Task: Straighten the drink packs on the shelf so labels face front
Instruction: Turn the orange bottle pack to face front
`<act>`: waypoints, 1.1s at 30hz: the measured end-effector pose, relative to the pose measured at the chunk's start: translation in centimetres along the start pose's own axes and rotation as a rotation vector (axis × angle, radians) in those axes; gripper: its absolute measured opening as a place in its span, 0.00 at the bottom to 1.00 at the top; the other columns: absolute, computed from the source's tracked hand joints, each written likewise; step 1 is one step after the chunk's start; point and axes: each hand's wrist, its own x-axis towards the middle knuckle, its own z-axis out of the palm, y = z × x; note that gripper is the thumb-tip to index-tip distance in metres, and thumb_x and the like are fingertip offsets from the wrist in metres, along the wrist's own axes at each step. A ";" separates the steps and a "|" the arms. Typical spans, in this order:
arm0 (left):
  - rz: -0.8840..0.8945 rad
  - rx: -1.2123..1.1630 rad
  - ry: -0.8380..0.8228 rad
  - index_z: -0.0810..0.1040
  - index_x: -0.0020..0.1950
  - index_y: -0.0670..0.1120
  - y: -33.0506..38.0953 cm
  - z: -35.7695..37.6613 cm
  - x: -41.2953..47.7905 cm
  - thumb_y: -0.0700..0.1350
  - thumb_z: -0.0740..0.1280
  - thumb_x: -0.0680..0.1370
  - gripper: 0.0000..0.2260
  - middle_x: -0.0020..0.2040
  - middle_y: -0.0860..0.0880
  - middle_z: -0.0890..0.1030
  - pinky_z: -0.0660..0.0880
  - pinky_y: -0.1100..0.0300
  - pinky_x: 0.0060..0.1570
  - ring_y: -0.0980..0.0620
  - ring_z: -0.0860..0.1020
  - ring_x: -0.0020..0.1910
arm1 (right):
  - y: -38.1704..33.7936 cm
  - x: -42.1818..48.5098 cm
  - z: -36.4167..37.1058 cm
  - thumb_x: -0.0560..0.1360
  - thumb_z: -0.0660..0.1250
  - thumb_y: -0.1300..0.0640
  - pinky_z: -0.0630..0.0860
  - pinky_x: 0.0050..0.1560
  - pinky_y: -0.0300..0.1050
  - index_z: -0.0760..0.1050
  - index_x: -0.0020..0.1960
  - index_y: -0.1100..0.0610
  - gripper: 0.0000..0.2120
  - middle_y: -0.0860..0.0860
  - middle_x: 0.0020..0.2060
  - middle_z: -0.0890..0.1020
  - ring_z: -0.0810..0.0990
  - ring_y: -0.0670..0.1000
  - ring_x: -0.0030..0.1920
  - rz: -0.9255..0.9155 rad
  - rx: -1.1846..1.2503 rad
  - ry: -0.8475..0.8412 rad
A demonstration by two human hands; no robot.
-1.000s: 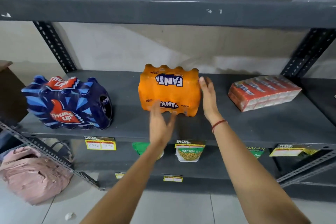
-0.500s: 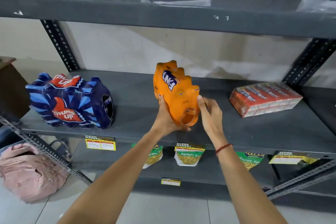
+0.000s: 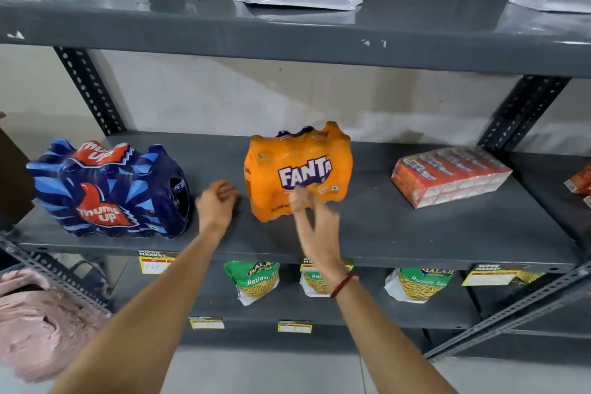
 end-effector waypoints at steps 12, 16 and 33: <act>0.066 -0.026 -0.145 0.67 0.70 0.46 1.3 3.1 -2.7 0.63 0.63 0.72 0.32 0.64 0.45 0.76 0.76 0.54 0.55 0.46 0.77 0.60 | 4.3 7.8 -4.2 0.71 0.69 0.43 0.76 0.58 0.53 0.62 0.69 0.54 0.32 0.56 0.64 0.76 0.78 0.57 0.60 0.399 0.026 0.016; 0.041 -0.034 -0.170 0.64 0.72 0.45 1.2 2.5 -1.6 0.57 0.63 0.76 0.28 0.66 0.44 0.75 0.74 0.55 0.57 0.46 0.76 0.62 | 4.4 6.1 -3.8 0.70 0.69 0.41 0.79 0.56 0.53 0.65 0.68 0.53 0.32 0.55 0.61 0.78 0.80 0.55 0.56 0.338 -0.025 0.099; 0.081 -0.090 -0.146 0.65 0.71 0.44 -0.7 -0.4 -7.8 0.54 0.64 0.76 0.26 0.66 0.45 0.76 0.76 0.48 0.60 0.47 0.77 0.61 | 3.3 -0.3 -5.0 0.71 0.69 0.44 0.80 0.53 0.48 0.68 0.67 0.54 0.29 0.53 0.61 0.79 0.81 0.52 0.56 0.256 -0.018 0.097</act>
